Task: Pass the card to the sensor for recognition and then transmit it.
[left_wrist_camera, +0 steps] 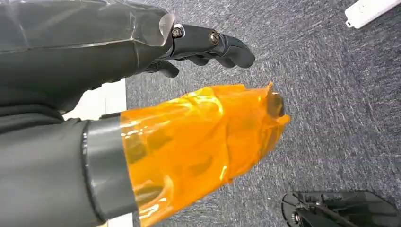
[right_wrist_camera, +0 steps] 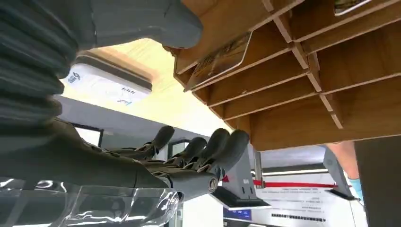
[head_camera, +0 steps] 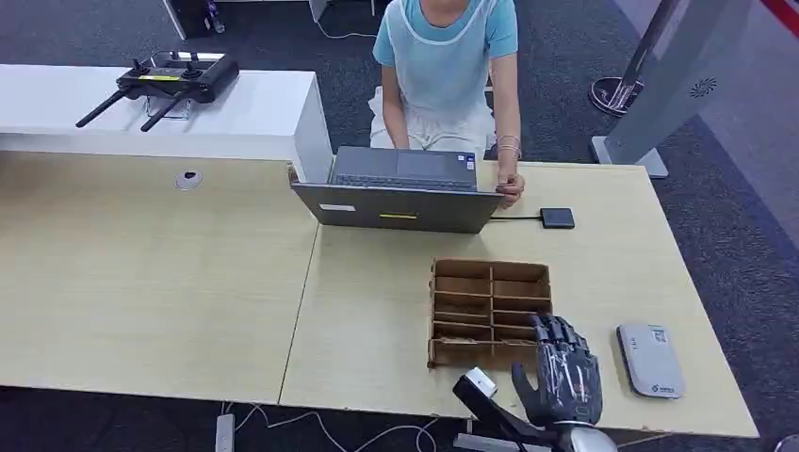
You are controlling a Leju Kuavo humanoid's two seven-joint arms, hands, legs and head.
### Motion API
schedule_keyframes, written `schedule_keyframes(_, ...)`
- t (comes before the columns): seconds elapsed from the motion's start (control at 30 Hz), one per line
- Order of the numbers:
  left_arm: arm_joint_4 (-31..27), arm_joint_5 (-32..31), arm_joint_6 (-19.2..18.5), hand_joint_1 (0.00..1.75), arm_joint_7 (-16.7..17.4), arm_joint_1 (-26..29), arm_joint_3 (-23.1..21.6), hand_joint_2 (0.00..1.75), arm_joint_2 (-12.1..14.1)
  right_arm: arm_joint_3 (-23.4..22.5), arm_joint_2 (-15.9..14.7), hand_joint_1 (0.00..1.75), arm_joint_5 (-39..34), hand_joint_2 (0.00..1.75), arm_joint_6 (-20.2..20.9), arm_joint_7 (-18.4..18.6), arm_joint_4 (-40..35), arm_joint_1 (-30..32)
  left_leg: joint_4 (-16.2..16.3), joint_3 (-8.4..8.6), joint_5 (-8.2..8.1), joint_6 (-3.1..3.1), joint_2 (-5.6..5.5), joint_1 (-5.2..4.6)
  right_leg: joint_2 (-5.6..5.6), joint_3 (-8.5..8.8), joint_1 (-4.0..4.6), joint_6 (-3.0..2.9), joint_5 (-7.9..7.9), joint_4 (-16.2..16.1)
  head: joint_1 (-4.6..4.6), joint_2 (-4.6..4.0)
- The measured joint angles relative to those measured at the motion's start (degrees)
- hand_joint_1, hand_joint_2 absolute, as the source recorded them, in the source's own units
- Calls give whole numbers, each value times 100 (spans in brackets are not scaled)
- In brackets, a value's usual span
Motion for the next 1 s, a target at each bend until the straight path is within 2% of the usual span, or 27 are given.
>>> schedule_keyframes(0.17, 0, -20, 0, 0, -7, 0, 0, 0, 0, 57, -20, 54, -2, 175, 4, 9, 87, -51, 0, 0, 0, 0, 0, 0, 0, 0, 0, 0, 0, 0, -2, -2)
schedule_keyframes(0.2, 0, -20, 0, 0, -9, -1, 0, 0, 0, 66, -24, 59, -4, 175, 7, 9, 98, -56, 0, 0, 0, 0, 0, 0, 0, 0, 0, 0, 0, 0, 0, -2)
schedule_keyframes(0.23, 0, -22, 0, 0, -9, -1, 0, 0, 0, 70, -26, 73, -11, 175, 7, 9, 109, -60, 0, 0, 0, 0, 0, 0, 0, 0, 0, 0, 0, 0, 0, -2)
schedule_keyframes(0.27, 0, -28, 0, 0, -9, -1, 0, 0, 0, 72, -26, 77, -13, 175, 11, 15, 127, -63, 0, 0, 0, 0, 0, 0, 0, 0, 0, 0, 0, 0, -2, 0)
schedule_keyframes(0.3, 0, -31, 0, 0, -11, -1, 0, 0, 0, 72, -28, 68, -13, 175, 11, 15, 142, -66, 0, 0, 0, 0, 0, 0, 0, 0, 0, 0, 0, 0, 0, -2)
schedule_keyframes(0.4, 0, -39, 2, 0, -24, -1, 0, 0, 0, 74, -33, 59, -17, 175, 9, 24, 192, -82, 0, 0, 0, 0, 0, 0, 0, 0, 0, 0, 0, 0, 0, -2)
schedule_keyframes(0.47, 0, -46, 4, 0, -24, -1, 0, 0, 0, 74, -35, 68, -18, 175, 9, 35, 221, -97, 0, 0, 0, 0, 0, 0, 0, 0, 0, 0, 0, 0, 0, -2)
schedule_keyframes(0.57, 0, -57, 7, 0, -35, -1, 0, 0, 0, 74, -39, 65, -18, 175, 9, 48, 258, -125, 0, 0, 0, 0, 0, 0, 0, 0, 0, 0, 0, 0, -2, -2)
schedule_keyframes(0.63, 0, -63, 9, 0, -39, -1, 0, 0, 0, 74, -42, 70, -17, 175, 11, 61, 269, -135, 0, 0, 0, 0, 0, 0, 0, 0, 0, 0, 0, 0, 0, -2)
schedule_keyframes(0.7, 0, -66, 11, 0, -42, -2, 0, 0, 0, 74, -42, 65, -18, 175, 13, 68, 284, -144, 0, 0, 0, 0, 0, 0, 0, 0, 0, 0, 0, 0, 0, -2)
schedule_keyframes(0.8, 0, -81, 11, 0, -42, -2, 0, 0, 0, 72, -44, 70, -20, 175, 13, 77, 304, -161, 0, 0, 0, 0, 0, 0, 0, 0, 0, 0, 0, 0, 0, -2)
schedule_keyframes(0.83, 0, -85, 11, 0, -44, -2, 0, 0, 0, 72, -44, 79, -31, 175, 13, 76, 315, -164, 0, 0, 0, 0, 0, 0, 0, 0, 0, 0, 0, 0, 0, 0)
schedule_keyframes(1.0, 0, -131, 13, 0, -52, -2, 0, 0, 2, 55, -59, 77, -37, 175, 15, 81, 367, -189, 0, 0, 0, 0, 0, 0, 0, 0, 0, 0, 0, 0, 0, -2)
